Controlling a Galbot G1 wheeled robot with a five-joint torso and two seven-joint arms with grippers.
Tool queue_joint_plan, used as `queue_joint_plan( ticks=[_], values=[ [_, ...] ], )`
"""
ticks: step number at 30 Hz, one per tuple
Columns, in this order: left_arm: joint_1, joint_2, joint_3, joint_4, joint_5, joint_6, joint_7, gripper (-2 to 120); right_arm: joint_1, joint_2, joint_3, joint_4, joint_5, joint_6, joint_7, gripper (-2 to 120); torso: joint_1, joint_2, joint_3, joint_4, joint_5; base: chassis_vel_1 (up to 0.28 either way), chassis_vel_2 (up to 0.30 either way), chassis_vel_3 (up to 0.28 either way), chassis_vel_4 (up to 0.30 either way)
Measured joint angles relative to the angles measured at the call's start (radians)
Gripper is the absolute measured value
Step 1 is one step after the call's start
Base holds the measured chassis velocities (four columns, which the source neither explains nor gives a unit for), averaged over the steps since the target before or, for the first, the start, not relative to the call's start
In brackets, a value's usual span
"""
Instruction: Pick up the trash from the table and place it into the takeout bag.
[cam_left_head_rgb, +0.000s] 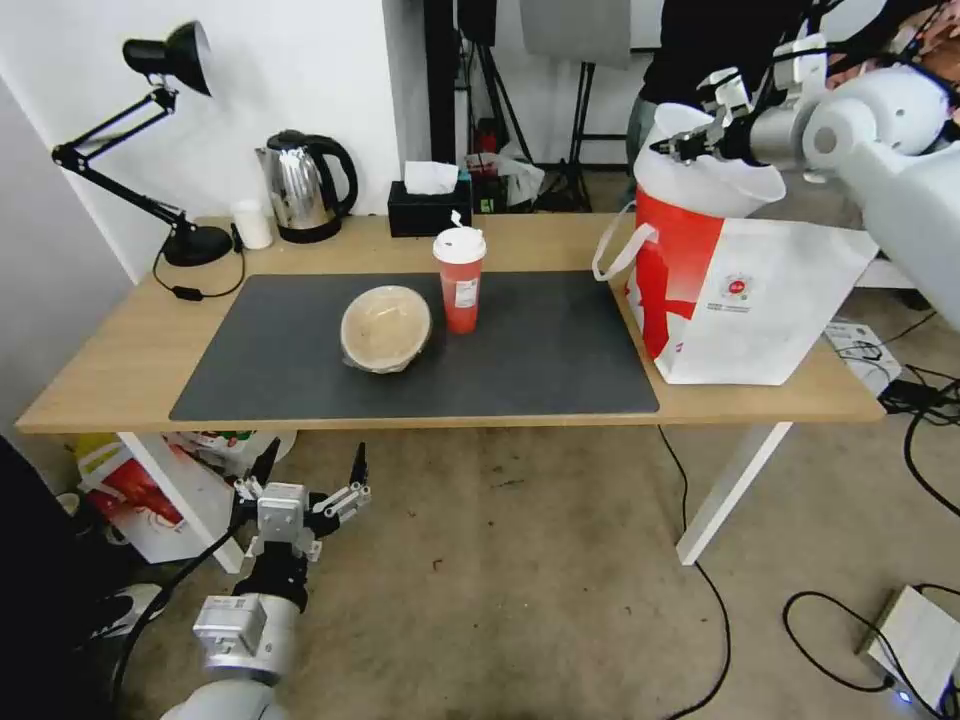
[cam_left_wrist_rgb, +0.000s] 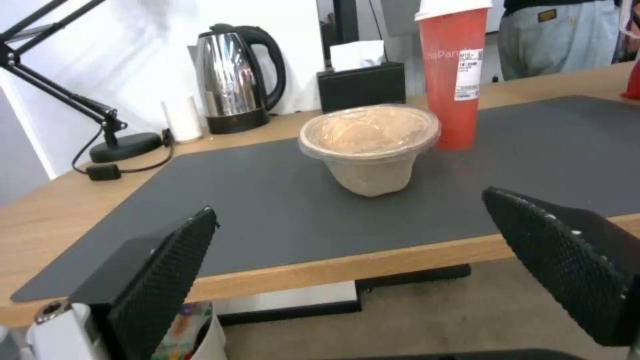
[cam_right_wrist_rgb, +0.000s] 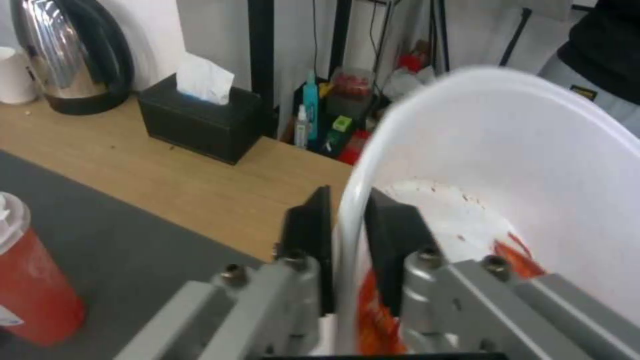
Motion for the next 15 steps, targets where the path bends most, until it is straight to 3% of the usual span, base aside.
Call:
queue_joint_plan(
  ticks=[15],
  values=[
    [0.000,0.000,0.000,0.000,0.000,0.000,0.000,100,0.030,-0.018,-0.008,0.016,0.030,0.000,0.028,68,0.000,0.000,0.000,0.0000,0.0001,0.000,0.000,0.000,0.000]
  ],
)
